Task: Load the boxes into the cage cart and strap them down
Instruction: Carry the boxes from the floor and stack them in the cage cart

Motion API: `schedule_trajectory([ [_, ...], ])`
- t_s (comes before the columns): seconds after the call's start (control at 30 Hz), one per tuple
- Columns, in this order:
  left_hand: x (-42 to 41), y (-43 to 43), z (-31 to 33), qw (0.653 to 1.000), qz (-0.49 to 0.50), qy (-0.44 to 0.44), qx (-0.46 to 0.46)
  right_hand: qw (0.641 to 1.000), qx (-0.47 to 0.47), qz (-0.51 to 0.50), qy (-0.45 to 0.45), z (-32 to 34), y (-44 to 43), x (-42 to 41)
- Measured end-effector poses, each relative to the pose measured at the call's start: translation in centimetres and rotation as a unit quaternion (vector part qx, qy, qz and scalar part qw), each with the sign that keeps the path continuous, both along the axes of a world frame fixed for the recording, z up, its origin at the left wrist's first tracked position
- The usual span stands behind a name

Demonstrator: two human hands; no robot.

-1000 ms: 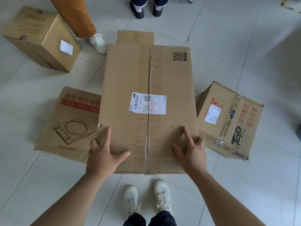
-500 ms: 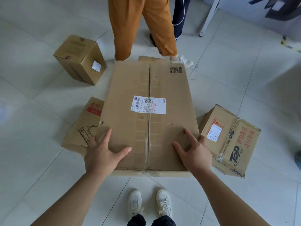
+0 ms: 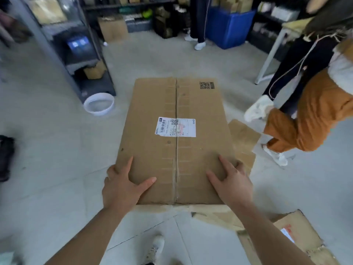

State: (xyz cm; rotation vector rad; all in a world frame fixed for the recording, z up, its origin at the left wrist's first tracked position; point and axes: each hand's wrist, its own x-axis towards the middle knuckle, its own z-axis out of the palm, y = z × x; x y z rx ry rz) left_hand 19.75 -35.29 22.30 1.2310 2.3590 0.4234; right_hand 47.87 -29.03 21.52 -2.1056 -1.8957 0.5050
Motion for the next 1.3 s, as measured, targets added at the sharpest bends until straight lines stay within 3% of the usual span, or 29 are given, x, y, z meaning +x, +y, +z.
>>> schedule_trajectory([
  [0.23, -3.7, -10.7, 3.6, 0.984, 0.173, 0.021, 0.043, 0.984, 0.022, 0.171, 0.053, 4.4, -1.6, -7.5],
  [0.47, -7.7, -22.7, 6.2, 0.940, 0.331, 0.037, 0.074, 0.939, 0.056, 0.336, 0.052, 7.7, -6.3, -17.7],
  [0.87, -11.5, -46.4, 10.9, 0.816, 0.561, 0.078, 0.119, 0.816, 0.065, 0.562, 0.118, 13.0, -24.2, -35.4],
  [1.3, -15.0, -71.9, 15.3, 0.677, 0.716, 0.141, 0.096, 0.672, 0.058, 0.721, 0.162, 16.3, -50.3, -51.2],
])
